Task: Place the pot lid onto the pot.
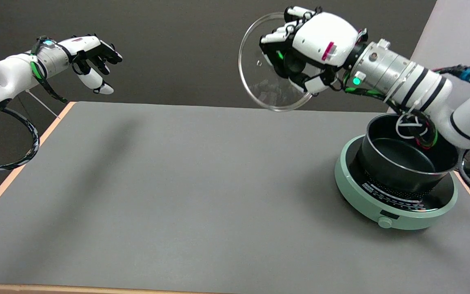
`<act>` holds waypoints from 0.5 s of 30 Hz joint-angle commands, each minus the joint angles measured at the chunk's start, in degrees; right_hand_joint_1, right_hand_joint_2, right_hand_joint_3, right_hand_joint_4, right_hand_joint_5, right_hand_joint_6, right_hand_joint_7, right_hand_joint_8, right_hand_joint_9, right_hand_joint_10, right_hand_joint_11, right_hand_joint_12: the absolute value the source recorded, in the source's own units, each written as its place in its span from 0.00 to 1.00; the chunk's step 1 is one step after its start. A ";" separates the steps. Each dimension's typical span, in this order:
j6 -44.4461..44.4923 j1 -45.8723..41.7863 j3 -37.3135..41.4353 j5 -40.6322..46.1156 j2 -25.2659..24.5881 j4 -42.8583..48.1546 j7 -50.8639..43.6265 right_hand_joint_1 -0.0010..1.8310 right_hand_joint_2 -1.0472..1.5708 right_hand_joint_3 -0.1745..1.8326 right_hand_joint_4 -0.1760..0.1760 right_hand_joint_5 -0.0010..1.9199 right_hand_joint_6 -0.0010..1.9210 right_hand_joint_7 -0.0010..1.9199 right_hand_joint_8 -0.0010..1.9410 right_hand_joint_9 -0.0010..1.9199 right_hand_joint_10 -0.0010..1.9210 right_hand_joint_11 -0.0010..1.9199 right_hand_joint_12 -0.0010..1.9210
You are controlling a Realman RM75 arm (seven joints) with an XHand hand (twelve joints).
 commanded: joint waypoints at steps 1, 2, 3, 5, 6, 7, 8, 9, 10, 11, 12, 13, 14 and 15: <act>9.81 -0.27 1.16 0.85 9.38 -2.26 5.54 0.82 0.79 0.55 1.00 0.24 0.89 0.35 0.91 0.37 1.00 0.09 1.00; 10.62 -2.77 3.36 1.27 9.71 -2.68 5.59 0.82 0.79 0.55 1.00 0.24 0.89 0.35 0.91 0.37 1.00 0.09 1.00; 11.10 -5.26 6.18 1.50 9.79 -3.17 5.59 0.82 0.79 0.55 1.00 0.24 0.89 0.35 0.91 0.37 1.00 0.10 1.00; 11.70 -11.58 14.92 1.55 9.62 -4.51 5.59 0.81 0.79 0.54 1.00 0.26 0.88 0.36 0.90 0.37 1.00 0.15 1.00; 11.78 -14.26 18.25 1.55 9.41 -4.95 5.59 0.82 0.77 0.58 1.00 0.26 0.89 0.36 0.91 0.37 1.00 0.17 1.00; 11.83 -17.57 22.46 1.55 9.09 -5.50 5.59 0.82 0.77 0.58 1.00 0.26 0.89 0.36 0.91 0.37 1.00 0.18 1.00; 11.83 -19.56 25.16 1.55 8.85 -5.84 5.59 0.83 0.76 0.58 1.00 0.26 0.89 0.36 0.91 0.37 1.00 0.19 1.00; 11.86 -21.36 27.66 1.55 8.72 -6.14 5.59 0.92 0.70 0.57 1.00 0.27 0.86 0.36 0.90 0.34 1.00 0.20 1.00; 11.94 -24.53 31.40 1.55 8.39 -6.50 5.59 0.92 0.70 0.57 1.00 0.27 0.86 0.36 0.90 0.34 1.00 0.21 1.00; 11.99 -27.36 34.25 1.55 8.03 -6.76 5.59 0.92 0.70 0.57 1.00 0.27 0.87 0.37 0.90 0.34 1.00 0.22 1.00; 11.99 -29.64 37.12 1.55 7.75 -6.90 5.59 0.92 0.70 0.58 1.00 0.27 0.87 0.37 0.90 0.34 1.00 0.22 1.00; 11.99 -32.88 41.72 1.55 7.24 -6.99 5.59 0.92 0.70 0.58 1.00 0.27 0.87 0.37 0.90 0.34 1.00 0.23 1.00; 11.99 -35.33 45.43 1.55 6.75 -7.04 5.56 0.92 0.69 0.58 1.00 0.27 0.87 0.37 0.90 0.34 1.00 0.23 1.00; 11.99 -37.80 48.46 1.55 6.23 -6.95 5.51 0.92 0.69 0.58 1.00 0.27 0.87 0.37 0.90 0.34 1.00 0.24 1.00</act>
